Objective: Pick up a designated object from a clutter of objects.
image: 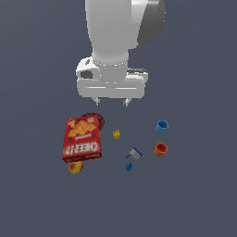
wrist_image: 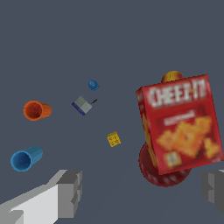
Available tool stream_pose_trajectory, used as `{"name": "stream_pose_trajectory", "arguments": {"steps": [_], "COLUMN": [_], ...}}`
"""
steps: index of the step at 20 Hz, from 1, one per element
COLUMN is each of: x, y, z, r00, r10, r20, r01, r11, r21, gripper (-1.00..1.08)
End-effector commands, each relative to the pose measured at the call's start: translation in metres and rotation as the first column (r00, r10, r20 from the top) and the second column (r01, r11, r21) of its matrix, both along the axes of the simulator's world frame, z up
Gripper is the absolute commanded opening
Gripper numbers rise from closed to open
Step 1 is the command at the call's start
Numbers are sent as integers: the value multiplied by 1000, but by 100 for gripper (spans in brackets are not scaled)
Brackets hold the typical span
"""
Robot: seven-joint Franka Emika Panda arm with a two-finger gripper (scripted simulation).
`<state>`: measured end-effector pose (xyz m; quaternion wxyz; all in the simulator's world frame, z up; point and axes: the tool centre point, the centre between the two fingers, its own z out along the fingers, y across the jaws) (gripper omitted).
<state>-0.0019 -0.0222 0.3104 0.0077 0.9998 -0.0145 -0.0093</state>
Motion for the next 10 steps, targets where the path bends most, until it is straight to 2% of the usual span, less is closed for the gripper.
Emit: {"name": "stream_pose_trajectory", "arguments": {"steps": [1,10], "x": [0,-12], "y": [0,0], "z": [0,-1], "r00": [1000,999], "r10": [0,-22], "r20": [0,-30], "r01": [0,21], "r11": [1000,1000], "r21": [0,-9], "gripper": [100,100]}}
